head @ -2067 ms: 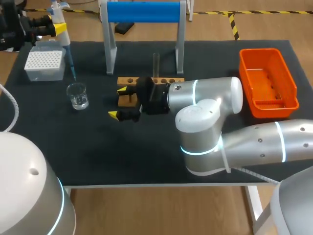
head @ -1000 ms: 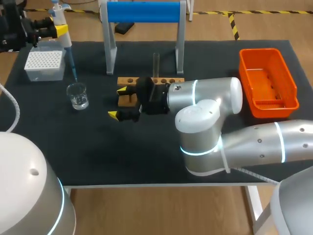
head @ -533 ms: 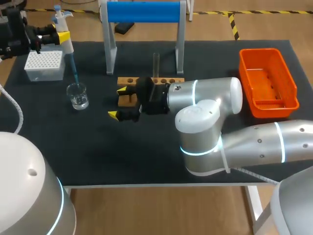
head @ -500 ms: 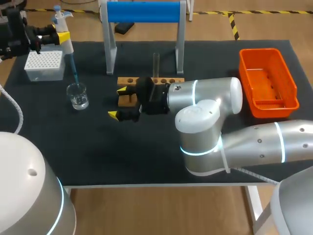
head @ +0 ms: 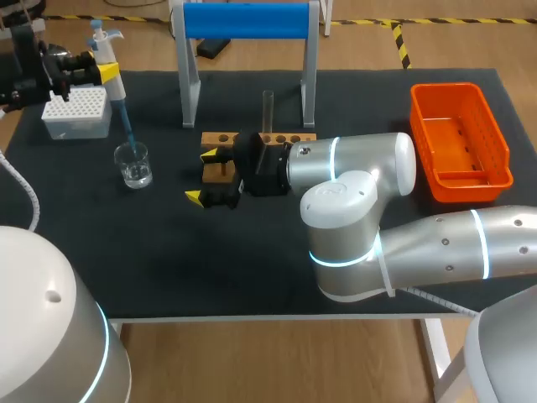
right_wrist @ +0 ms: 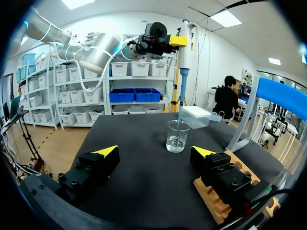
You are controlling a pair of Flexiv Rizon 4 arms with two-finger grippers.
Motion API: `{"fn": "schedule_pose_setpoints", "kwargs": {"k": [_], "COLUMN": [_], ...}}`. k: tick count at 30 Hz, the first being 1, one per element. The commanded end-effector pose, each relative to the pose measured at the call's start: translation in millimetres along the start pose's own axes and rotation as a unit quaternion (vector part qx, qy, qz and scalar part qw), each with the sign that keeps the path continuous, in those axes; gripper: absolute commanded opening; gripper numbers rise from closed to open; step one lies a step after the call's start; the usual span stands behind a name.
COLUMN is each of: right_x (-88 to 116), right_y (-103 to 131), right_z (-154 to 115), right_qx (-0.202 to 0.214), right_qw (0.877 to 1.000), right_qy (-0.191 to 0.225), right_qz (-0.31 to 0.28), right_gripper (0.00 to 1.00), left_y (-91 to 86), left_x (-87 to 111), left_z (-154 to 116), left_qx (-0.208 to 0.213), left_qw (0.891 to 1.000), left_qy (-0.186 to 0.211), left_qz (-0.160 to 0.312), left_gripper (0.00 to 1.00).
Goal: Invert the test tube, pick up the pipette, mount the tip to pipette, aspirate from beaker and dispense into the tube, eject the tip, return the pipette, and cap with the stopper.
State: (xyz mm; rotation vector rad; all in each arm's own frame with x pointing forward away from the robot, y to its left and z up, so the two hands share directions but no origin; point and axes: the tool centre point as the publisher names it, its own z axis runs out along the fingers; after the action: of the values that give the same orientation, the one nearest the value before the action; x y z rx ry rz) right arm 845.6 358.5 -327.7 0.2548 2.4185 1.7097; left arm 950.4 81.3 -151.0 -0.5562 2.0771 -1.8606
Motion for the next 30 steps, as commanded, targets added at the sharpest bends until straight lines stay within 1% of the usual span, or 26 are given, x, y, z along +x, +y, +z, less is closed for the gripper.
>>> {"fn": "schedule_pose_setpoints", "kwargs": {"k": [1,11,23,25,30], "right_x": [0,0,0,0,0], "right_y": [-1,-1,-1,-1,-1], "right_z": [-1,-1,-1,-1,-1], "right_qx": [-0.002,-0.002,-0.002,-0.002,-0.002], "right_qw": [1.000,1.000,1.000,1.000,1.000], "right_qy": [0.000,0.000,0.000,0.000,0.000], "right_qz": [0.000,0.000,0.000,0.000,0.000], "right_gripper": [1.00,1.00,1.00,1.00,1.00], "left_y": [6.5,22.7,32.2,35.1,41.6], "left_x": [-4.5,-7.6,-8.4,-8.7,-9.7], "left_z": [1,5,3,5,6], "left_qx": [0.003,0.000,0.002,-0.006,-0.006], "left_qw": [1.000,1.000,1.000,1.000,1.000], "left_qy": [0.003,-0.002,-0.006,-0.007,-0.008], "left_qz": [0.001,0.002,0.009,0.010,0.009], "left_gripper": [0.00,0.00,0.00,0.00,0.00]}}
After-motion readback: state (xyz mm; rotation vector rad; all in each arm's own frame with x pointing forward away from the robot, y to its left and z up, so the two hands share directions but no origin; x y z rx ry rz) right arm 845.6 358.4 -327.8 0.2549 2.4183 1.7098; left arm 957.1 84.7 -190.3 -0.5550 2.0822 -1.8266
